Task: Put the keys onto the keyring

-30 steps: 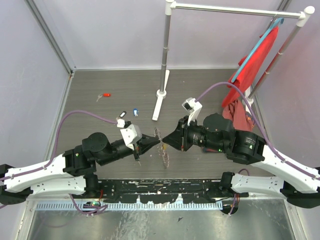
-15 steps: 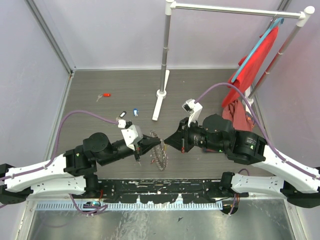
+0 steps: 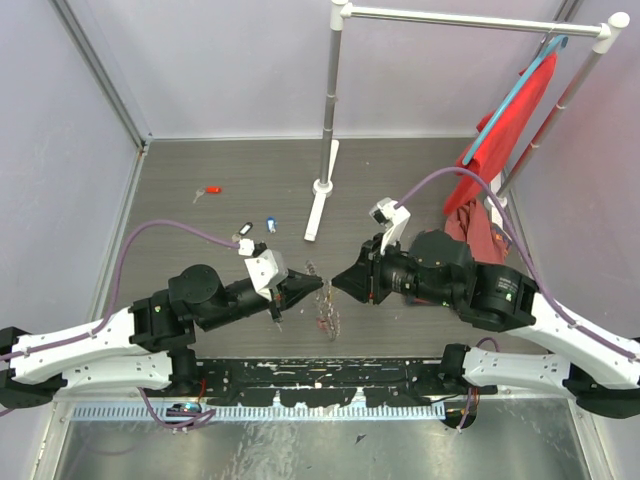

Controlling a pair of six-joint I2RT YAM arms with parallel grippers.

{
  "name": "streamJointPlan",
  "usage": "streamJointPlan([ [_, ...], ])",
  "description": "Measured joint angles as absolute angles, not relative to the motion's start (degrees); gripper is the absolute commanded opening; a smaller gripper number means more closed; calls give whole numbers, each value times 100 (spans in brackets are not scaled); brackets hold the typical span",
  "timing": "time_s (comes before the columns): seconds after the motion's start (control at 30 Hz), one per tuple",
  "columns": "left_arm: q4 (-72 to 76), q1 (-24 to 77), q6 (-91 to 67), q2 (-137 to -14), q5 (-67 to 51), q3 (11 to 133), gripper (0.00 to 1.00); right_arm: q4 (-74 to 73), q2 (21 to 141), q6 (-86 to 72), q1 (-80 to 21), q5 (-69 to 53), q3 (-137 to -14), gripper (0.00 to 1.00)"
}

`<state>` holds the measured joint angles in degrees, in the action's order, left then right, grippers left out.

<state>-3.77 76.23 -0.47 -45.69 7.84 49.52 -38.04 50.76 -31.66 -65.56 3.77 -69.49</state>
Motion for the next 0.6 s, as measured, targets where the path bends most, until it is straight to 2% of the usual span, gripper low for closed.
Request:
streamJointPlan([
  [0.2, -375, 7623, -47, -4569, 781, 4952, 0, -3782, 4792, -3164, -6556, 482, -6904, 25],
  [0.37, -375, 7623, -49, -4569, 777, 4952, 0, -3758, 4742, -3103, -6556, 445, -6831, 35],
  [0.6, -370, 7623, -51, -4569, 707, 4952, 0, -3227, 4550, -1992, -6556, -169, -6340, 38],
])
